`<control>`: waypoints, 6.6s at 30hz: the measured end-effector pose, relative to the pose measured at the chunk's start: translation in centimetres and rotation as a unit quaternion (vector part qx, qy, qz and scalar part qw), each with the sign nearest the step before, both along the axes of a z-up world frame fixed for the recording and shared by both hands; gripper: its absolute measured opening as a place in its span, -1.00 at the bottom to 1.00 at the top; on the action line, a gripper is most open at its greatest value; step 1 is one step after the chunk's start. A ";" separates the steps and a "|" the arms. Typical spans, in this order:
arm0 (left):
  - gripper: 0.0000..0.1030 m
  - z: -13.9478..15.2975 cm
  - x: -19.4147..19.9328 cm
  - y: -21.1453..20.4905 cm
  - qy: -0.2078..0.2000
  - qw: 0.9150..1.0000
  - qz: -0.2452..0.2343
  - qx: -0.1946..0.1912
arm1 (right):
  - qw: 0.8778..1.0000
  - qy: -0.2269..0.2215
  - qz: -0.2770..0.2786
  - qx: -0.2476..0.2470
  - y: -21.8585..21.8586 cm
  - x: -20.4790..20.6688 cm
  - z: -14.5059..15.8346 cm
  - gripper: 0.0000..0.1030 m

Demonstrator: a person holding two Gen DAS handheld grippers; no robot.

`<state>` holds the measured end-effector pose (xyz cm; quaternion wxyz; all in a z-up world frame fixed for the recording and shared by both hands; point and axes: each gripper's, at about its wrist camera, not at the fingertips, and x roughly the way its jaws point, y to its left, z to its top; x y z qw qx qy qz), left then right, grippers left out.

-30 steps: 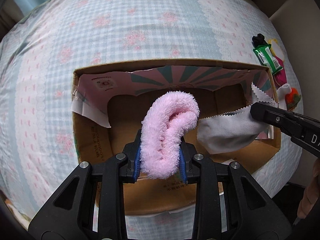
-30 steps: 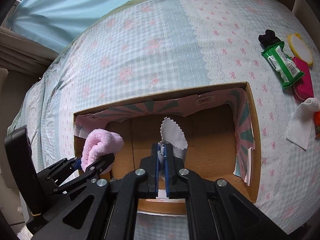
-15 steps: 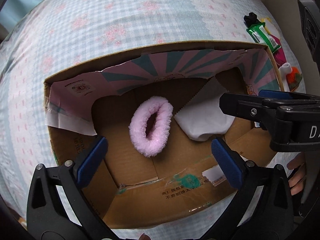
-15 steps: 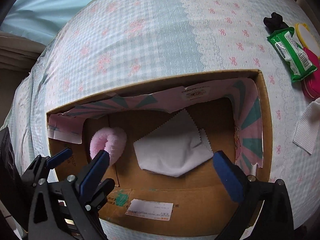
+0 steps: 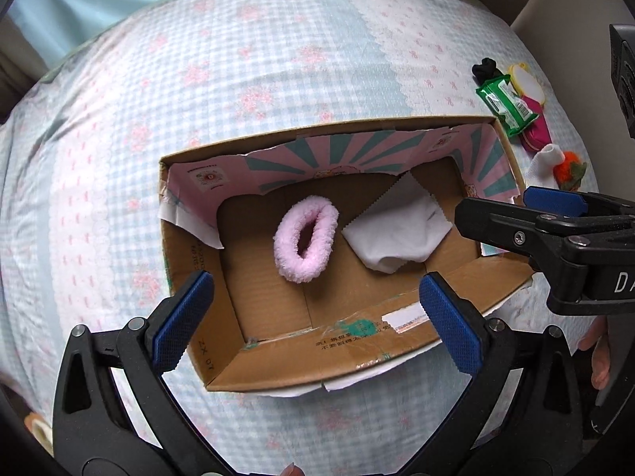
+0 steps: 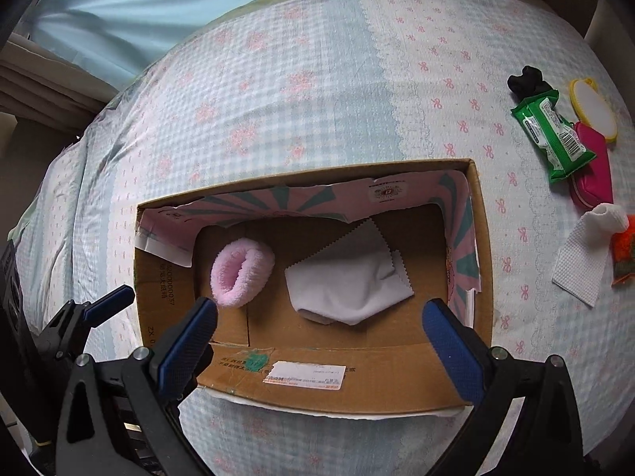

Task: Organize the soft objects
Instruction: 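Lift both tools away from the box toward the remaining items, then grasp the green wet-wipe pack with the left tool while the right tool grasps the orange pompom, then carry the wipe pack and pompom into the box and open both tools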

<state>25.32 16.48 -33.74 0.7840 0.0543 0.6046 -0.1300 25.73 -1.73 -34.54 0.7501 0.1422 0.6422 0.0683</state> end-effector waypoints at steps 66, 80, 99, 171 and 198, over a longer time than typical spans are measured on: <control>0.99 11.4 2.1 -27.7 -0.078 0.984 0.112 -0.111 | 0.955 -0.251 -0.065 -0.144 -33.1 -14.2 14.3 1.00; 0.99 -4.6 13.3 -33.5 0.056 0.984 0.108 -0.133 | 0.975 -0.168 -0.061 -0.135 -36.8 -7.3 1.6 0.87; 0.21 -13.5 16.8 -36.9 0.099 0.982 0.102 -0.123 | 0.988 -0.082 0.002 -0.133 -36.1 -3.1 -9.3 -0.23; -0.18 11.6 -4.2 2.2 -0.083 0.988 0.117 -0.060 | 0.954 -0.270 0.047 -0.121 -4.4 -9.6 19.1 -0.33; -0.20 -5.7 1.4 -3.9 0.028 0.995 -0.088 0.037 | 0.995 -0.027 0.019 -0.092 0.1 0.3 -1.0 -0.33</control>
